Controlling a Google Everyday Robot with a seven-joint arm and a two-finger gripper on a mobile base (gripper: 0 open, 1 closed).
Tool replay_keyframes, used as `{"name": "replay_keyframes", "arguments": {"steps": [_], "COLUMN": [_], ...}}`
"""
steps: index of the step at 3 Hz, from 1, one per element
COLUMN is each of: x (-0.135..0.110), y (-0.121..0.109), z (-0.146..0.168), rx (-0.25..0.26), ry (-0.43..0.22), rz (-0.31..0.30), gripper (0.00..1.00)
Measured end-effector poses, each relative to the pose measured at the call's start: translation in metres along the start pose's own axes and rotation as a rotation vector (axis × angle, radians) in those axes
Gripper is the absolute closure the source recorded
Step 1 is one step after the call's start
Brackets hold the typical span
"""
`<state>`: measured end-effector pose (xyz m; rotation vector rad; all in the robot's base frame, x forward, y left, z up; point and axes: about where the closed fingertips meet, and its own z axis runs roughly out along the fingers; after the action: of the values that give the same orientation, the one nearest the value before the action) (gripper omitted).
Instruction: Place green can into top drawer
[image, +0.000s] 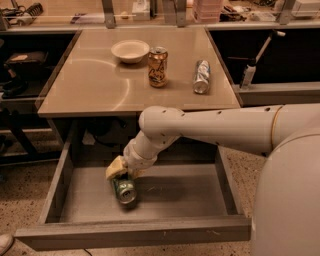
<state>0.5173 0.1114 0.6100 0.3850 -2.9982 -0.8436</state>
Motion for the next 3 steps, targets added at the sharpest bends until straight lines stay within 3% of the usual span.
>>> {"name": "replay_keyframes", "arguments": {"steps": [2,3], "x": [0.0000,0.0001], "y": [0.0000,0.0000], "z": [0.0001,0.0001], "rx": [0.000,0.000], "ry": [0.000,0.000], "rz": [0.000,0.000], "gripper": [0.11,0.00]}}
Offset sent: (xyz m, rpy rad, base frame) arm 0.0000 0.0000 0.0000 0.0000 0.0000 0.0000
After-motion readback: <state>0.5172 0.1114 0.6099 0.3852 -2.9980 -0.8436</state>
